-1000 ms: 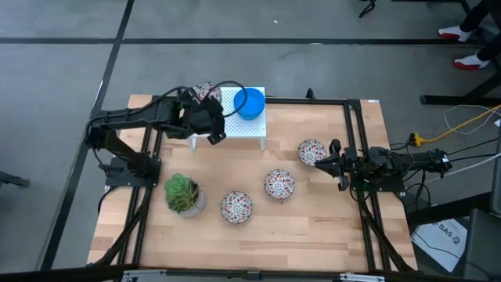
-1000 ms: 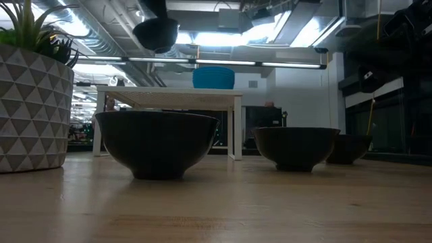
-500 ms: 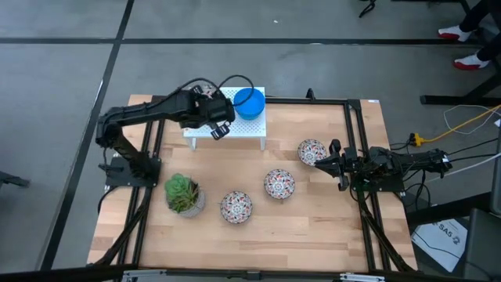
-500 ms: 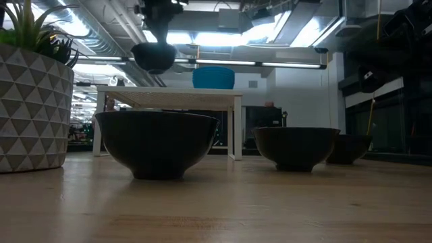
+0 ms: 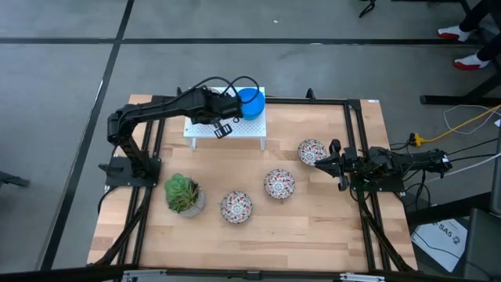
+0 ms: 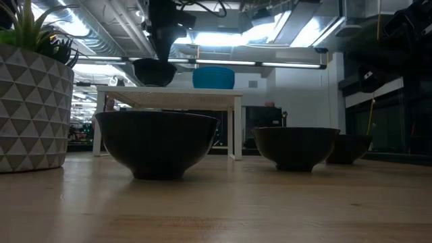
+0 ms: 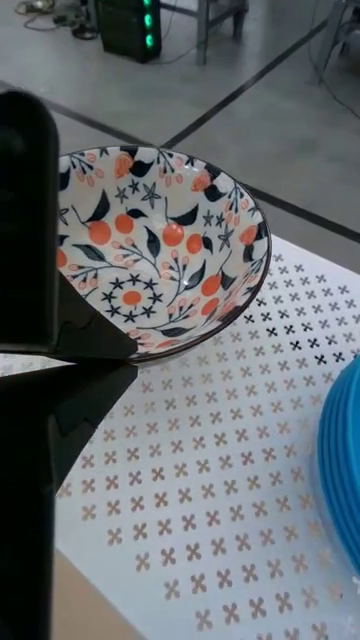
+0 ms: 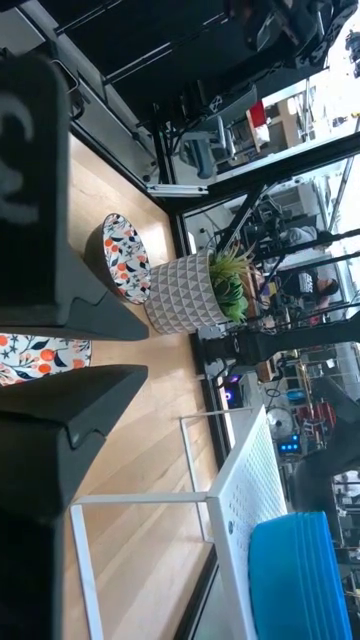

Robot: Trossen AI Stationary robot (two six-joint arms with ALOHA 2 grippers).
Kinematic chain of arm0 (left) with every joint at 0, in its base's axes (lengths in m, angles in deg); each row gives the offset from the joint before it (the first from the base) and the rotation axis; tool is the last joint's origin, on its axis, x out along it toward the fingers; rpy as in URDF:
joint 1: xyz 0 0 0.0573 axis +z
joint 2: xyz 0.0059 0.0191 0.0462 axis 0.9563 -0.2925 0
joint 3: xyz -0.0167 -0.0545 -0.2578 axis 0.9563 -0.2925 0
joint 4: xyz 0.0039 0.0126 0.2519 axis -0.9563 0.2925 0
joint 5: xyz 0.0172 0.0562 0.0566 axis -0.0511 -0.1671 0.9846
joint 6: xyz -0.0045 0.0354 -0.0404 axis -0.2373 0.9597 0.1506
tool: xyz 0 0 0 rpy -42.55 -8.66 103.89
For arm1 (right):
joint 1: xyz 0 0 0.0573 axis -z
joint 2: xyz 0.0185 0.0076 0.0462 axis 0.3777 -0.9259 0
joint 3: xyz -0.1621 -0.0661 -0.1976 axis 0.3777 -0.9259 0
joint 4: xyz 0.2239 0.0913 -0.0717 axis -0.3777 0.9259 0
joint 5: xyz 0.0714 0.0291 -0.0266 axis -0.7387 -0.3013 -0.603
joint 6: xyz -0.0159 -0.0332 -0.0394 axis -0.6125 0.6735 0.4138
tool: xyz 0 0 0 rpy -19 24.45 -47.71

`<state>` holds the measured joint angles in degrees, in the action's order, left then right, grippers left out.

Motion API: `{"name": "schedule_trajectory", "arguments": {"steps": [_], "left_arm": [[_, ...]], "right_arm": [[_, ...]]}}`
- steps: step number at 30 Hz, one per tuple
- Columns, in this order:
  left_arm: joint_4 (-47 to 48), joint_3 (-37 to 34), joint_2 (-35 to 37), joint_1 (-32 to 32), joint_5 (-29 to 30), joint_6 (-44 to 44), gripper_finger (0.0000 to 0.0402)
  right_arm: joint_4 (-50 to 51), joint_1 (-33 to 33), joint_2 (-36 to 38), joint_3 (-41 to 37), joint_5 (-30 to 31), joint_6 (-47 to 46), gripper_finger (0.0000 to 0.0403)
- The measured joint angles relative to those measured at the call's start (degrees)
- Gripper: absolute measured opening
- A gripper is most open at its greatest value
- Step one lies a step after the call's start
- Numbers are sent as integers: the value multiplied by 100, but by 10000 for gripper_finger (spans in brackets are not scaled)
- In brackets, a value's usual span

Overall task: Pick & Place Mini bowls
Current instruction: Put the white patterned bowl on the shelf, then stack the white patterned bowl on the white patterned bowl on the shelf

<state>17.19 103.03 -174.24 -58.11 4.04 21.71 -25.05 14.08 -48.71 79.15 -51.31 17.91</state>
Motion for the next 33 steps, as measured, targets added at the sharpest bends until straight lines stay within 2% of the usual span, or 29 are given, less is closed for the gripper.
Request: {"name": "schedule_trajectory", "arguments": {"steps": [10,15,23,33], "left_arm": [[-396,-639,127,-36,-62,87,3],[-642,-682,134,-102,5,96,12],[-730,-682,197,-156,31,201,54],[-1243,-677,906,-599,169,184,109]], "right_arm": [[2,0,0,0,-1,-5,52],[2,0,0,0,0,-5,52],[2,0,0,0,-1,3,52],[4,0,0,0,-2,3,52]]}}
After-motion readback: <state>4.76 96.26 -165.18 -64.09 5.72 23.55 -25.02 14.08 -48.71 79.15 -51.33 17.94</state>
